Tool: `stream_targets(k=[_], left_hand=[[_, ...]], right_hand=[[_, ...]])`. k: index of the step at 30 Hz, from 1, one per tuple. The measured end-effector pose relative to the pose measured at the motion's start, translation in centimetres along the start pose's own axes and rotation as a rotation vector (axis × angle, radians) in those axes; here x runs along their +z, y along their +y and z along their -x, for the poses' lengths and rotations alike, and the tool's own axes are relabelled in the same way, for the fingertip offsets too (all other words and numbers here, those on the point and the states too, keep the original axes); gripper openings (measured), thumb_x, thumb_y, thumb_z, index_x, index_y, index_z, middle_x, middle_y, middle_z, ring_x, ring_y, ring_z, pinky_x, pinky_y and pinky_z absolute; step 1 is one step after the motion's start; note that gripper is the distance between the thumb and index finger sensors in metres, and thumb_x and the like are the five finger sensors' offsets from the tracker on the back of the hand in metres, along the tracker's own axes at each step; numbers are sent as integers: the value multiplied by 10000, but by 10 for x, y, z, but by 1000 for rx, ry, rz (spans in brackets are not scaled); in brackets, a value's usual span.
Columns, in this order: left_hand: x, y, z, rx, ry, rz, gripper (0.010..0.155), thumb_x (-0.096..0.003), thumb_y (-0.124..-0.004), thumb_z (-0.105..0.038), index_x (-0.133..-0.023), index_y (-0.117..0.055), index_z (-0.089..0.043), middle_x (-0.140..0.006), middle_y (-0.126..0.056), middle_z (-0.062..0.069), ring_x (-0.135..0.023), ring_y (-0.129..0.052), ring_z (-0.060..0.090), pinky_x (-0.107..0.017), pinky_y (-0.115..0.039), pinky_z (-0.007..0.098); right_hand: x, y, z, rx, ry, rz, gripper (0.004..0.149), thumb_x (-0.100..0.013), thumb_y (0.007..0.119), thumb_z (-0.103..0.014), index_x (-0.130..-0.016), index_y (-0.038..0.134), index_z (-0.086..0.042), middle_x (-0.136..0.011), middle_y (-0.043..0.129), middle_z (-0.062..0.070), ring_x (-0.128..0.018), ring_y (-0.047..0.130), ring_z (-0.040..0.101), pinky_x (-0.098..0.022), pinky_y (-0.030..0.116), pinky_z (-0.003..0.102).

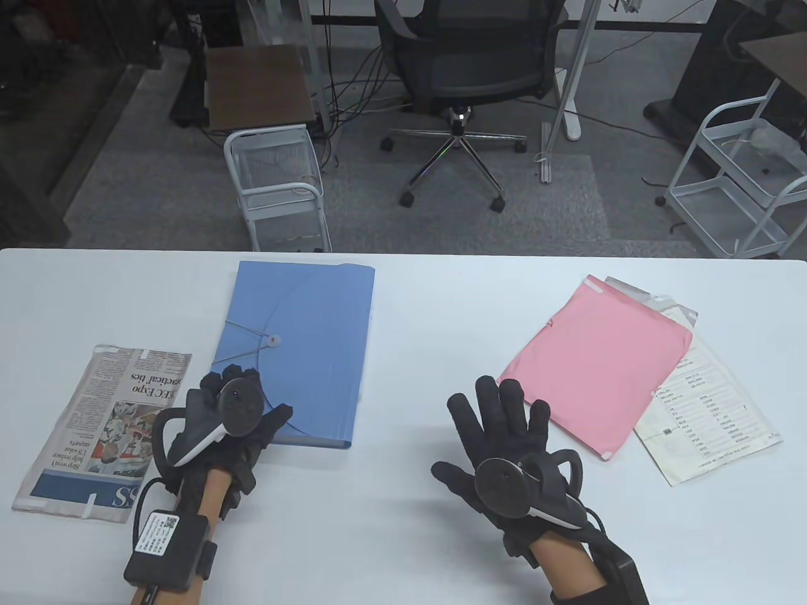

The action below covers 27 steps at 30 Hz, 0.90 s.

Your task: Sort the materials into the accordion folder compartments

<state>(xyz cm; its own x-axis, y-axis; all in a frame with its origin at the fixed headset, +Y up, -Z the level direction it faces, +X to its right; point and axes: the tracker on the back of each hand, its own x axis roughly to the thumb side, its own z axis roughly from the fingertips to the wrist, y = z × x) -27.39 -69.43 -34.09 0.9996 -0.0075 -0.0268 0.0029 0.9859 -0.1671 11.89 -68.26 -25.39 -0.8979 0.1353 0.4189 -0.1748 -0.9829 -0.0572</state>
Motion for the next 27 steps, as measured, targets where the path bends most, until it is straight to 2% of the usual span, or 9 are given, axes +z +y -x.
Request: stream_targets(k=[4, 6, 7, 8, 9, 10, 14, 21, 27], left_hand=[[-34, -19, 17, -113, 184, 143, 856, -589, -646, -642, -1195, -434, -75, -1238, -425, 271, -1080, -540, 528, -709, -607, 627], [-44, -27, 24, -104, 249, 221, 901, -581, -632, -674, -1192, -409, -52, -1228, -434, 285, -1053, -590, 525, -692, -648, 602], [-48, -30, 28, -39, 308, 303, 951, -583, -614, -689, -1192, -324, -20, -1224, -392, 309, -1047, -587, 530, -692, -657, 590], [-51, -30, 31, 61, 357, 320, 979, -582, -637, -682, -1190, -269, -8, -1222, -362, 321, -1040, -575, 534, -700, -643, 588], [-53, -29, 33, 124, 360, 294, 988, -571, -706, -649, -1184, -288, 3, -1203, -466, 307, -999, -641, 530, -681, -651, 600], [-55, -28, 35, 147, 390, 303, 1004, -566, -755, -630, -1186, -292, 9, -1202, -468, 310, -990, -629, 546, -683, -634, 610], [-63, -25, 37, 118, 444, 363, 1054, -535, -811, -644, -1187, -301, 9, -1199, -500, 279, -980, -667, 516, -681, -658, 589], [-81, -28, 39, 164, 527, 529, 1099, -520, -865, -601, -1188, -271, 38, -1167, -422, 313, -945, -554, 538, -721, -520, 669], [-83, -30, 41, 209, 543, 485, 1126, -487, -920, -561, -1173, -278, 61, -1102, -497, 244, -873, -585, 504, -704, -495, 705]], right_hand=[[-3, 0, 4, -19, 19, -4, 872, -539, 503, -739, -1183, 208, -231, -1234, 108, 255, -1082, 131, 583, -662, 208, 840], [-3, 0, 5, -18, 21, -6, 872, -538, 506, -739, -1182, 212, -229, -1234, 109, 258, -1082, 138, 583, -662, 211, 839], [-3, 0, 5, -15, 25, -10, 873, -540, 504, -739, -1183, 206, -229, -1234, 108, 258, -1082, 135, 585, -662, 211, 840], [-2, -1, 5, -14, 27, -11, 874, -539, 505, -739, -1183, 206, -228, -1234, 110, 259, -1082, 141, 583, -662, 214, 839], [-2, -2, 5, -17, 28, -8, 874, -540, 503, -740, -1183, 205, -229, -1235, 109, 258, -1083, 138, 584, -662, 214, 840], [-2, -2, 5, -24, 30, -1, 875, -539, 507, -738, -1183, 208, -226, -1235, 110, 256, -1082, 138, 585, -662, 214, 839], [-3, -4, 6, -32, 35, 7, 874, -540, 512, -736, -1183, 211, -226, -1235, 120, 256, -1085, 144, 582, -664, 215, 839], [-1, -5, 11, -38, 60, 12, 872, -542, 517, -733, -1182, 215, -223, -1234, 121, 258, -1084, 148, 583, -663, 218, 839], [0, -8, 14, -49, 71, 26, 875, -544, 520, -729, -1183, 214, -215, -1233, 112, 259, -1082, 141, 583, -664, 217, 837]])
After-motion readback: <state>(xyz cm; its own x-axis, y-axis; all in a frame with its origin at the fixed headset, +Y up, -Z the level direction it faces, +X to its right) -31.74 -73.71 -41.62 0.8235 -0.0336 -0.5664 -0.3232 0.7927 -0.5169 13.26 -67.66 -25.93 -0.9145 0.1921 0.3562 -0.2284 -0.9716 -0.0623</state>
